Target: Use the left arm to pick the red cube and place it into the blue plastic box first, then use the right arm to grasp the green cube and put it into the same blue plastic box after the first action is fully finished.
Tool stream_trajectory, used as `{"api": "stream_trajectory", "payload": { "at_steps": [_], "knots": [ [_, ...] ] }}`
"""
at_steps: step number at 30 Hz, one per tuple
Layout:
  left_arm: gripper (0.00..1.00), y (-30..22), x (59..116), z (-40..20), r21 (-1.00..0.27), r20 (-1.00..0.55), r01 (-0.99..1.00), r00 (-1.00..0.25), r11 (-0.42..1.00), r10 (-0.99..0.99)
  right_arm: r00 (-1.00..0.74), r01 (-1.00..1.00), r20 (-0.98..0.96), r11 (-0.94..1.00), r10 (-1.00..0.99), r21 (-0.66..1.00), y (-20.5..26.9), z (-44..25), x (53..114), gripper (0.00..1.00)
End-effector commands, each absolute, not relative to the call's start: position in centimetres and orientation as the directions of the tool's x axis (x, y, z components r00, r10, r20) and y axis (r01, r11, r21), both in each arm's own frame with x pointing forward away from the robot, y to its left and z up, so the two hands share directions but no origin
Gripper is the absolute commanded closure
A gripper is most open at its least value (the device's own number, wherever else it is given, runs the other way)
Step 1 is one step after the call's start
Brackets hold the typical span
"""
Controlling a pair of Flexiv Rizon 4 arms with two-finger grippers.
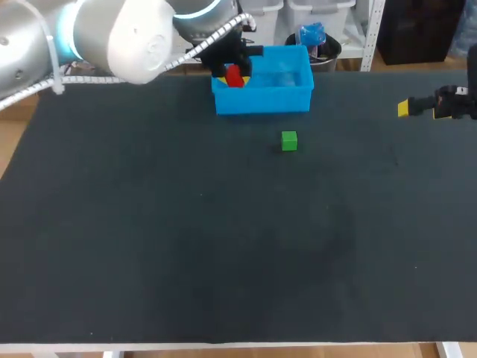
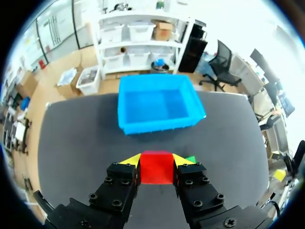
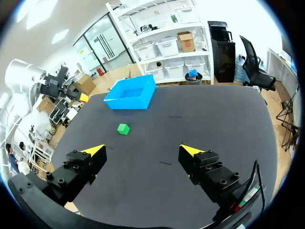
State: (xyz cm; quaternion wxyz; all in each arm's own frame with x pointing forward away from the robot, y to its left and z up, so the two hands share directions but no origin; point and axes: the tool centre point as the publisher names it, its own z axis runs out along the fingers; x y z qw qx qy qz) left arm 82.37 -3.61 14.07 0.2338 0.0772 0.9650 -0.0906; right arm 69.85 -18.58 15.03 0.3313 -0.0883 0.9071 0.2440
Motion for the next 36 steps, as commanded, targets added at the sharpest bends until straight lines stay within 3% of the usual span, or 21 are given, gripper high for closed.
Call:
{"api": "stream_trajectory", "payload": {
  "at_steps": [1, 22, 36],
  "knots": [
    [1.0, -2.5, 81.2, 14.1, -0.161, -0.49, 0.202, -0.866, 0.966, 0.1, -0.765, -0.322, -0.644, 0.866, 0.001, 0.384, -18.5, 15.0, 69.9, 0.0],
    [1.0, -2.5, 81.2, 14.1, -0.161, -0.49, 0.202, -0.866, 0.966, 0.1, -0.765, -0.322, -0.644, 0.866, 0.001, 0.384, -18.5, 15.0, 69.9, 0.0],
    [1.0, -4.0, 88.8, 13.6, -0.155, -0.561, 0.369, -0.797, 0.917, 0.226, -0.765, -0.322, -0.644, 0.866, 0.001, 0.384, -18.5, 15.0, 69.9, 0.0]
  ]
}}
